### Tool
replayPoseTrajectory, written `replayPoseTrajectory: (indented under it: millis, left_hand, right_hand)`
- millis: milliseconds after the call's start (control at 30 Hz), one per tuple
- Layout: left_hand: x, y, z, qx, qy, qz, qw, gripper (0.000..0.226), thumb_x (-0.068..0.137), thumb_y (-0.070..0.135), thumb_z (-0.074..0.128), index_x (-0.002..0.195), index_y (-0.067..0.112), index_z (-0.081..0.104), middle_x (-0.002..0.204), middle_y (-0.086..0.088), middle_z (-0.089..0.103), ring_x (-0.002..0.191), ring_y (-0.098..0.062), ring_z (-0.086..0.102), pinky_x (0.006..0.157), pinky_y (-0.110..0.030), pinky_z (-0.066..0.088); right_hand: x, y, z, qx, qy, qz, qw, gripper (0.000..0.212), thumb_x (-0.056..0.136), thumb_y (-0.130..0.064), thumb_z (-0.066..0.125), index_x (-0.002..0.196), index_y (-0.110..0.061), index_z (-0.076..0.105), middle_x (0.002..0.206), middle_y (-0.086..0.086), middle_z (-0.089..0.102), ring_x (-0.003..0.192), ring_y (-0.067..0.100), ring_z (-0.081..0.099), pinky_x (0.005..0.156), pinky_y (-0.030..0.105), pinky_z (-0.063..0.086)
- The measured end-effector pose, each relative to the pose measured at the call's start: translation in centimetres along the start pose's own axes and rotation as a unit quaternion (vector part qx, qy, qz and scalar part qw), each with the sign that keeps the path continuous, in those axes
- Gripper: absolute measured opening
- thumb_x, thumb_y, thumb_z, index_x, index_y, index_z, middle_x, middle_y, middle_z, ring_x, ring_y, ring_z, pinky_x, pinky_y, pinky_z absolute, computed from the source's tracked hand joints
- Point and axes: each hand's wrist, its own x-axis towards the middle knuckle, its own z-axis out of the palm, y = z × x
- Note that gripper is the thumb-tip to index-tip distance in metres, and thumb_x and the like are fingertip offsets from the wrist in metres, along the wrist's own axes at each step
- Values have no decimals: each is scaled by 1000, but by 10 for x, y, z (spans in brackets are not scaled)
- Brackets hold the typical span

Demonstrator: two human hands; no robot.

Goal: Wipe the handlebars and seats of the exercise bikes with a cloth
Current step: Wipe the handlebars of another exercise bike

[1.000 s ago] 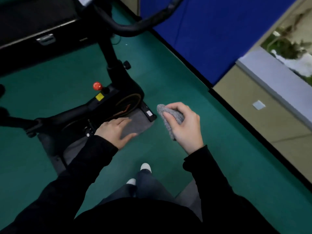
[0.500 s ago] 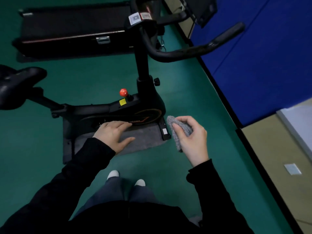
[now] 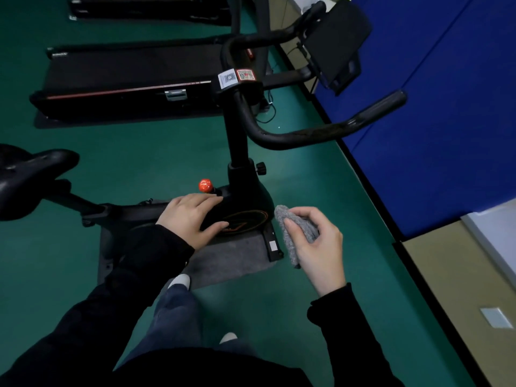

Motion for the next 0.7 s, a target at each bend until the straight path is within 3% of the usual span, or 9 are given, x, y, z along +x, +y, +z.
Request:
replayPoseTrajectory:
  millis: [167,333,467,633,700]
  left_hand:
    - [36,-29,-13,-5,9,30,999,55,87,45,59,134,16,51,133,-3,55,124,-24,49,104,-42,35]
    - [73,-68,-37,-19,7,47,999,64,82,52,47,132,13,53,131,-6,57,122,-26,51,101,-43,37]
    - [103,-109,-58,-25,12,77,997,60,86,50,52,134,13,51,133,-6,55,123,-26,50,102,-43,35]
    - [142,-147,-83,-25,6,127,992,66,85,52,44,138,14,46,140,-4,48,127,-25,46,103,-40,33]
    - [157,-155,-88,-28,1,156,987,65,87,52,49,140,14,42,144,-6,43,129,-26,44,104,-41,33]
  right_hand:
    - [27,-18,31,8,13,4,1000,10,85,-16,70,92,-23,68,93,1,68,89,8,64,82,29,51]
    - [61,-40,81,8,61,-12,998,10,85,-13,70,93,-19,69,92,3,68,87,9,65,82,28,52]
    - [88,-63,124,-8,78,-29,996,10,85,-10,70,92,-16,68,92,-1,67,91,11,63,82,25,49]
    - [109,-90,176,-26,109,-4,994,22,84,-10,70,88,-31,64,92,-14,65,93,9,61,81,11,43]
    - [112,-95,189,-37,132,-7,991,18,85,-9,69,89,-26,65,92,-14,64,93,12,61,81,13,43]
